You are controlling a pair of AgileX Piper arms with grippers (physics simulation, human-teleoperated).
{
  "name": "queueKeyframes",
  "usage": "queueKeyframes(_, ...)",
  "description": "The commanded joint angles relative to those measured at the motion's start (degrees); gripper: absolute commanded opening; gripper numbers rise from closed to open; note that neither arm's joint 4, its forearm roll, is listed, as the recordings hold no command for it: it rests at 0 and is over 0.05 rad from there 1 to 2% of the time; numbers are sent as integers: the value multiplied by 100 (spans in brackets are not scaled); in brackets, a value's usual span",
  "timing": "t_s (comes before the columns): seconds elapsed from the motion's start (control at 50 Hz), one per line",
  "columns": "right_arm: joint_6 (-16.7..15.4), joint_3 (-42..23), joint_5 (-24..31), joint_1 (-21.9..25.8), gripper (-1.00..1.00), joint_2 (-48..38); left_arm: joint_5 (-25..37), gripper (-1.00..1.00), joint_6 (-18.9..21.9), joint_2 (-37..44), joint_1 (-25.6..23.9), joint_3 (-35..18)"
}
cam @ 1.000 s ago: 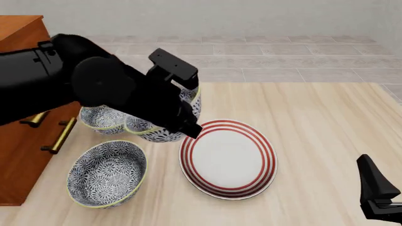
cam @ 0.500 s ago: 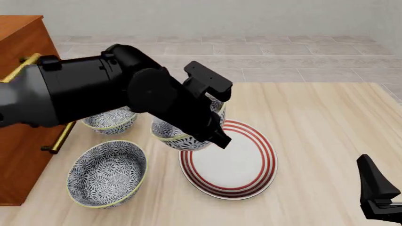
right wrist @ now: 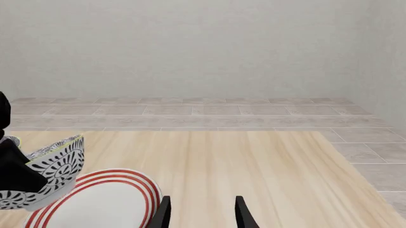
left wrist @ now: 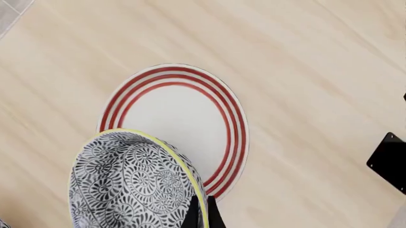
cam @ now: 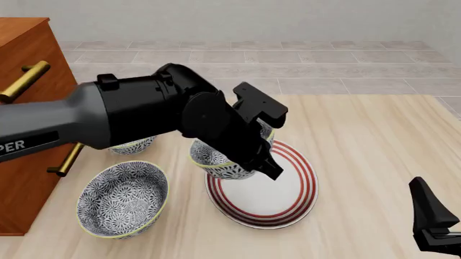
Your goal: Put the bowl at the front on the plate.
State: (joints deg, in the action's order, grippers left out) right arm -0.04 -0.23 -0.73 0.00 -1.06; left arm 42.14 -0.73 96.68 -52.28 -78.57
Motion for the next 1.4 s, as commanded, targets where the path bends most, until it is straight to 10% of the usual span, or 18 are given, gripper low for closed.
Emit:
queueKeyframes(0.02,2,1,23,0,100,26,-20,-100,-28,231,-115,-203)
queueKeyframes(1.4,2,1,23,1,100,27,-585,-100,78,1199,-52,-390)
